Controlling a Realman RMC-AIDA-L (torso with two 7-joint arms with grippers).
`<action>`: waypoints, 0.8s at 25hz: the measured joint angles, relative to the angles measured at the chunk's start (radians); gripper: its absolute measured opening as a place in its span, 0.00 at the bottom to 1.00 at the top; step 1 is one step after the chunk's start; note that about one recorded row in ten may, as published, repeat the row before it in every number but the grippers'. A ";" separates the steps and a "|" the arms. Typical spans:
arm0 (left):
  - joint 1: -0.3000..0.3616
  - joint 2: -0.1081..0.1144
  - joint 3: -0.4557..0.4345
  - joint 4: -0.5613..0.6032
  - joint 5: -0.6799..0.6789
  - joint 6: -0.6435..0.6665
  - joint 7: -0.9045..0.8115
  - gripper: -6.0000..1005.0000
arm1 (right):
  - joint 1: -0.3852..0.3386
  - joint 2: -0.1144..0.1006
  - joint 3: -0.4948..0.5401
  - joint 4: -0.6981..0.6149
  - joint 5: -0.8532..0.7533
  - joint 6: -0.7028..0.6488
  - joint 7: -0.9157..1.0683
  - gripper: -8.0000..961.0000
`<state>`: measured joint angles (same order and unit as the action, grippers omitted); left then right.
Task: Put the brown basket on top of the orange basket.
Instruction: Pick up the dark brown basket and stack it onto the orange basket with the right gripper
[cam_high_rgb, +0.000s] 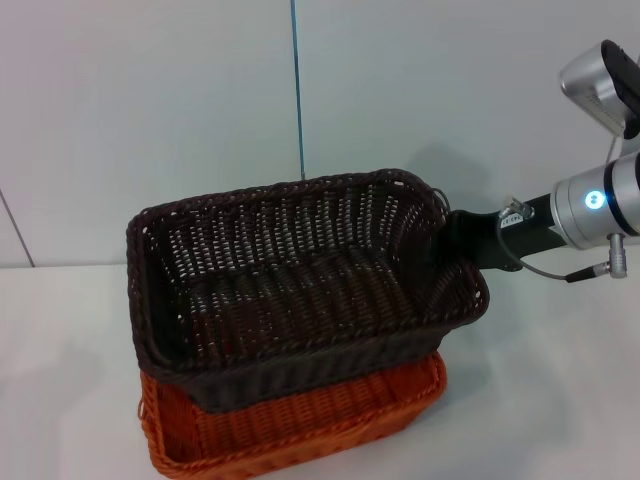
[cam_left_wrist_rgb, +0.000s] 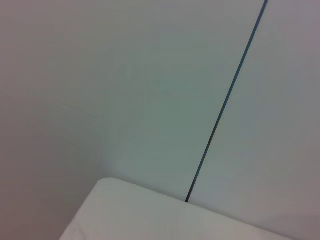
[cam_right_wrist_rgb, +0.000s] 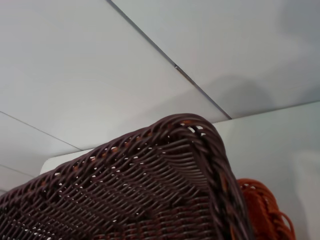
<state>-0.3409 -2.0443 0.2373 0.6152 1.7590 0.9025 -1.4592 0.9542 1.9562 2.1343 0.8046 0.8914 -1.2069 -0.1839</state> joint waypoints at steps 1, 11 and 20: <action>-0.001 0.001 0.000 0.000 0.000 0.000 0.000 0.90 | 0.000 0.000 -0.002 -0.001 0.000 -0.001 0.004 0.15; -0.002 0.003 0.000 0.000 0.004 -0.001 0.000 0.90 | 0.013 0.001 -0.046 -0.014 0.000 0.006 0.027 0.15; -0.001 0.003 0.000 0.000 0.024 -0.001 0.000 0.90 | 0.023 0.010 -0.064 -0.053 0.000 0.038 0.028 0.15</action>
<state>-0.3420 -2.0415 0.2377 0.6151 1.7830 0.9019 -1.4589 0.9776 1.9664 2.0708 0.7517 0.8910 -1.1689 -0.1555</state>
